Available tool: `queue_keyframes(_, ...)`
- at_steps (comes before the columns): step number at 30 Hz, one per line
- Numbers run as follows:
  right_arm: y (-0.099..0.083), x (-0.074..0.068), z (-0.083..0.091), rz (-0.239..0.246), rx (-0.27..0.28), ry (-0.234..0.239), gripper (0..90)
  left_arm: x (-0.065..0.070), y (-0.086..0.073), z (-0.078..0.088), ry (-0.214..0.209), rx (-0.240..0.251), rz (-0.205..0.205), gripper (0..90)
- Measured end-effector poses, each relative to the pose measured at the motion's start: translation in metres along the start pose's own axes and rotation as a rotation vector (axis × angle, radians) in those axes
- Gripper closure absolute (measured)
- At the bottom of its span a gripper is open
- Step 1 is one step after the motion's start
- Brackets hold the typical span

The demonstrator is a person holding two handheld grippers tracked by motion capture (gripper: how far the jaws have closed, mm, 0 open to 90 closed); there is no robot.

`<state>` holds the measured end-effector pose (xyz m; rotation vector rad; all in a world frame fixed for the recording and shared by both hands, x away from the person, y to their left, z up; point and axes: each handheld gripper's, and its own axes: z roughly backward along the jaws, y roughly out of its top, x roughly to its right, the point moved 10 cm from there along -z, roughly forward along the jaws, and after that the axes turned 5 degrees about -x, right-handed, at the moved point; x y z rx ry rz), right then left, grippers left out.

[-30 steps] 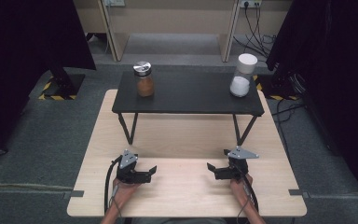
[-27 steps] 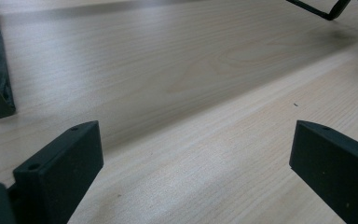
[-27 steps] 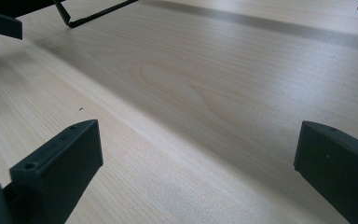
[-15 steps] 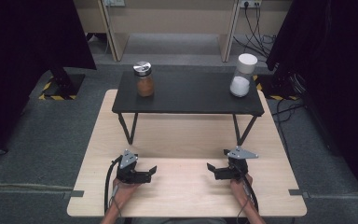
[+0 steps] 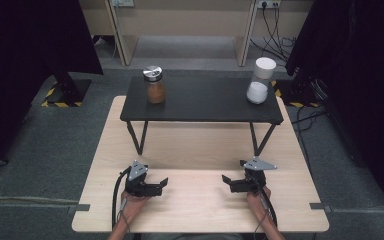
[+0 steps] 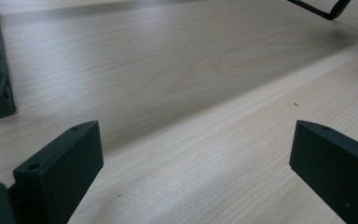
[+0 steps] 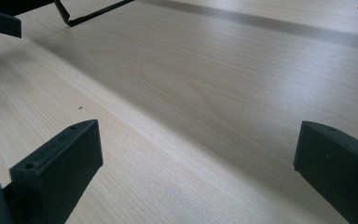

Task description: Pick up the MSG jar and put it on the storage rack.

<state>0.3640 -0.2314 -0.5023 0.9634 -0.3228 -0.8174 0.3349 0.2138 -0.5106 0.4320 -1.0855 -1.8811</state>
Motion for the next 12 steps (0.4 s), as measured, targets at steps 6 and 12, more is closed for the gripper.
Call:
queue_keyframes(6, 0.0000, 0.0003, 0.0001, -0.001, 0.000, 0.001, 1.2, 0.0002, -0.0001, 0.0001, 0.000, 0.001, -0.001, 1.9)
queue_keyframes(12, -0.0012, 0.0012, 0.0012, -0.011, 0.012, 0.003, 1.2, 0.0016, 0.0007, -0.0015, -0.003, 0.001, -0.001, 1.7)
